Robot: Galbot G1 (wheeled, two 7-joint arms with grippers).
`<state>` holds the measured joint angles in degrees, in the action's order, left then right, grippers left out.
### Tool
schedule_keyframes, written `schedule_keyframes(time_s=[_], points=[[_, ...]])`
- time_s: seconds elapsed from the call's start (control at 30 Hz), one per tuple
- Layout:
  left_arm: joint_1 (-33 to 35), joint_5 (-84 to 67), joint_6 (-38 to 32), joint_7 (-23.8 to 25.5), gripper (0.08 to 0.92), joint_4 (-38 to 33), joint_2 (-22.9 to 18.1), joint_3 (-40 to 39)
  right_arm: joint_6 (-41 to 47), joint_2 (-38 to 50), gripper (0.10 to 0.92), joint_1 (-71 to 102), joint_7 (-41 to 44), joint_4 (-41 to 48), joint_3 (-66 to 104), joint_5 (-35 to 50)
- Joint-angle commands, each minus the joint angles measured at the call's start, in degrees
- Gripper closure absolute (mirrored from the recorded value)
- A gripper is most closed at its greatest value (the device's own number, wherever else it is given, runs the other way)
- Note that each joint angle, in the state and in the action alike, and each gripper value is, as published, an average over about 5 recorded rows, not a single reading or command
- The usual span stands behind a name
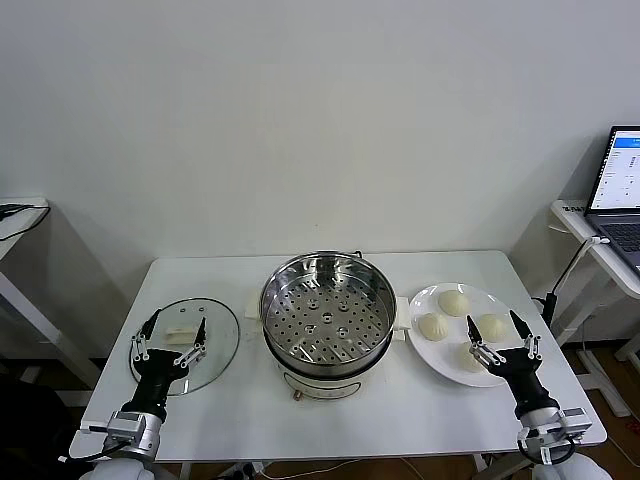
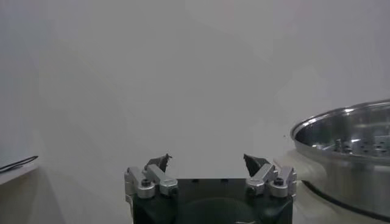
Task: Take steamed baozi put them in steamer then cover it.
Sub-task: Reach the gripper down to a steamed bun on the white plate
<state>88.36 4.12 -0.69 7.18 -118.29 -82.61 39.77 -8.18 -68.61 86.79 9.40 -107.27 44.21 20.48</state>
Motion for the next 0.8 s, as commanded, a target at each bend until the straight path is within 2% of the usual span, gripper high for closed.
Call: schedule_keyframes(time_s=[0.03,0.23,0.47,0.6,0.8], points=[[-0.02,0.12,-0.03,0.04,0.177,0.10,0.04,0.04,0.10,0.10,0.203,-0.83,-0.12,0.89,-0.12,-0.25],[-0.22,0.08,-0.10,0.17,0.177,-0.25,0.55,0.37,2.71,6.96,0.203,-7.33,-0.25,5.35,0.00,-4.87],[-0.86,-0.11,0.03,0.18,0.177,-0.81,1.94,0.83,7.70,23.31,0.203,-21.25,1.62,15.23,-7.87,-21.08],[-1.09,-0.18,0.11,0.14,0.177,-1.03,2.18,0.81,9.52,31.77,0.203,-29.47,9.31,20.69,-17.81,-27.47],[-1.21,-0.18,0.22,0.03,0.177,-1.33,2.07,0.28,11.50,40.56,0.203,-43.33,29.42,26.95,-34.44,-32.57]])
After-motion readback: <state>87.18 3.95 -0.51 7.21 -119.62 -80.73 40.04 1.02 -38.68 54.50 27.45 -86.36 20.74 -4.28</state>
